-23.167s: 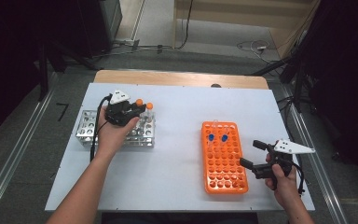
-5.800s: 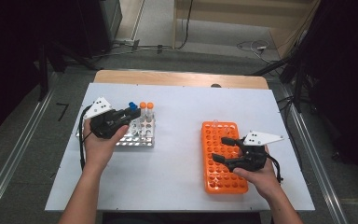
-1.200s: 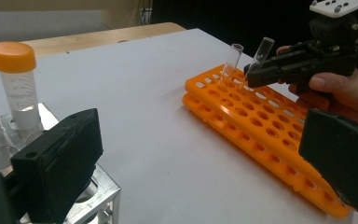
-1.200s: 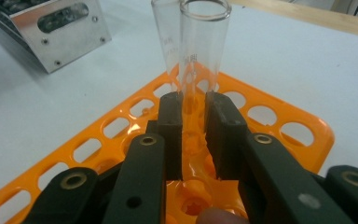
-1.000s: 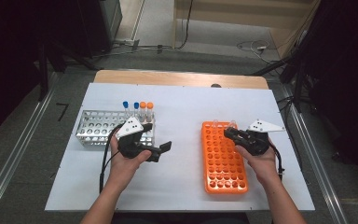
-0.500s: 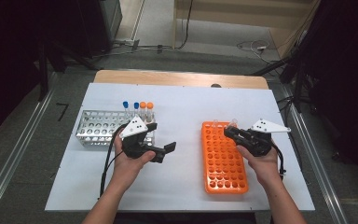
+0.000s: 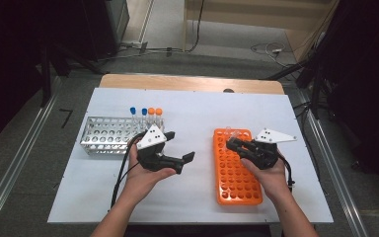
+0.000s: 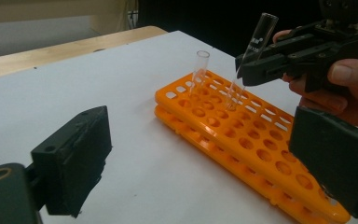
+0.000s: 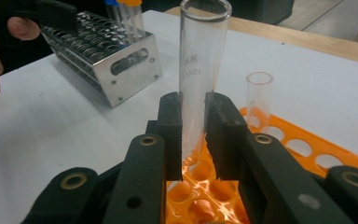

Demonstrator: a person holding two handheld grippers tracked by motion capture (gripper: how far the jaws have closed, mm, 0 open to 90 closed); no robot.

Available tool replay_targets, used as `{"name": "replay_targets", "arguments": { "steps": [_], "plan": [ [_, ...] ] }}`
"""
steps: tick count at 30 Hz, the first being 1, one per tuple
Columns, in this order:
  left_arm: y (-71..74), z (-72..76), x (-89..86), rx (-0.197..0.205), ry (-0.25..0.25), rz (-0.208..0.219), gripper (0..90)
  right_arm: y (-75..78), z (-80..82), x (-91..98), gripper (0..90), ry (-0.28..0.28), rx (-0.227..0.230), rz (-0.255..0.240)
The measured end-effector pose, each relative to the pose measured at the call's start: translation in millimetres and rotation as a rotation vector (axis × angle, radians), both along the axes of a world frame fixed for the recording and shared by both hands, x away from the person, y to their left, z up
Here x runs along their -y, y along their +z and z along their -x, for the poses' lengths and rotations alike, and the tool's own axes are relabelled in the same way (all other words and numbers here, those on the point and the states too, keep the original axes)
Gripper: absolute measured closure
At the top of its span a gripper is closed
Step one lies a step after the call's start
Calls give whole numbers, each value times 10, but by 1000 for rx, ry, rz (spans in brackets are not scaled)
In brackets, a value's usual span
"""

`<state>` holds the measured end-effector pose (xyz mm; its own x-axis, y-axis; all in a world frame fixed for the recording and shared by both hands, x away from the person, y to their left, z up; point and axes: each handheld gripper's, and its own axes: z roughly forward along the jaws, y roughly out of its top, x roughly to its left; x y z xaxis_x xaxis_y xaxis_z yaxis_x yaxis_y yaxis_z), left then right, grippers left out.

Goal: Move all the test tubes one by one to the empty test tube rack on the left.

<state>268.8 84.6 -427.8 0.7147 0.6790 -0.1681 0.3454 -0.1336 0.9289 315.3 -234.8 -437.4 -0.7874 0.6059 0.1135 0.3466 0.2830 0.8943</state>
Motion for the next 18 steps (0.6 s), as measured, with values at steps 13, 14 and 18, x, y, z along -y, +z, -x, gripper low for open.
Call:
{"name": "replay_targets", "arguments": {
  "steps": [13, 14, 18],
  "plan": [
    [22, 34, 100, -13, -77, 46, 224, -11, 122, -265, 744, 80, -19, 8],
    [23, 42, 112, -13, -83, 51, 247, -14, 132, -289, 744, 89, -19, 10],
    [28, 64, 154, -6, -120, 58, 330, -14, 184, -379, 744, 118, -19, 18]
  ]
}}
